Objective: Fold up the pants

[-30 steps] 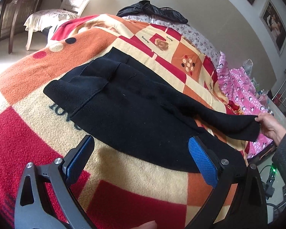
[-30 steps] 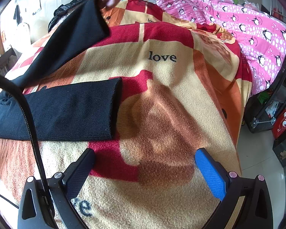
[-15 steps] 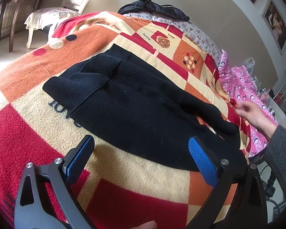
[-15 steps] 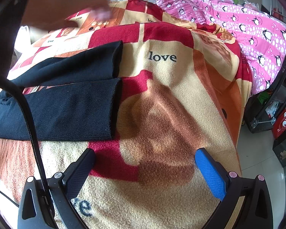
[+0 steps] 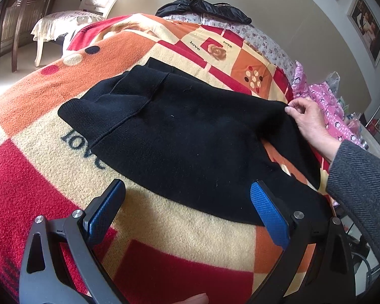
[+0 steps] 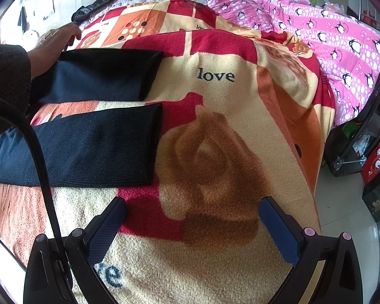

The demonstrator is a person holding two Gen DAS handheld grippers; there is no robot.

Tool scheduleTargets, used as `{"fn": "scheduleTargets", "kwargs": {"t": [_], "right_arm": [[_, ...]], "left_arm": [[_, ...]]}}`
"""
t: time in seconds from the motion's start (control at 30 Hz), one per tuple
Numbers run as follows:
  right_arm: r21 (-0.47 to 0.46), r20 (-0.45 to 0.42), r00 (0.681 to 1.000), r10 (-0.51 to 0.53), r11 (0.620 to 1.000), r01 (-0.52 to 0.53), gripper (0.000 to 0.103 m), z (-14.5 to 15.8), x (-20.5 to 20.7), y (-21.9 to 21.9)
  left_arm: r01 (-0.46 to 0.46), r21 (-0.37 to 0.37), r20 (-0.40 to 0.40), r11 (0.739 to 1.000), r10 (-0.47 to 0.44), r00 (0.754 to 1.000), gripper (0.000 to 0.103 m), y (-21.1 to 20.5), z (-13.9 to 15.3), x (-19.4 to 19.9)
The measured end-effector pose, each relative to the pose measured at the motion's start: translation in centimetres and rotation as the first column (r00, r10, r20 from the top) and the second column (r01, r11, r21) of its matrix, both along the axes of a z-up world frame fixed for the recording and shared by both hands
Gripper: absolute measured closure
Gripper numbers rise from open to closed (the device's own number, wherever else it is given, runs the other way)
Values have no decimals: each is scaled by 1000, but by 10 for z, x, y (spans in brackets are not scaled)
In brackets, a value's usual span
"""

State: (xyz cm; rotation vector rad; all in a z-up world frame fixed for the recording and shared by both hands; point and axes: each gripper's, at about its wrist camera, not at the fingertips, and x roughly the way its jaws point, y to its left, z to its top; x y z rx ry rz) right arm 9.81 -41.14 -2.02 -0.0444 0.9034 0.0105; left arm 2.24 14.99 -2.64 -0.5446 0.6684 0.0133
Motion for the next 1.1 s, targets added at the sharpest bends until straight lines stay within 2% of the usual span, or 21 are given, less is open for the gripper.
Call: {"fn": "scheduleTargets", "kwargs": {"t": [0.53,0.63,0.8,0.9,0.97,1.1], "right_arm": [[0,0,1000,0,1000,0,0,0,0,0],[0,1,1000,0,1000,0,0,0,0,0],[-1,2,1000,0,1000,0,0,0,0,0],[-1,2,1000,0,1000,0,0,0,0,0],[-1,2,1000,0,1000,0,0,0,0,0],[-1,2,1000,0,1000,0,0,0,0,0]], "left_arm": [[14,-12,7,1000,-14,1000,4,-1,4,-4],[36,1,28,999,-36,999,4,-5,9,-8],[50,80,106,996,-58,993,4,-16,20,-20],[77,76,129,994,-86,988,4,-18,20,-23],[127,47,135,991,-132,982,4,-18,19,-23],[136,97,172,986,-151,973,4,-25,26,-28]]}}
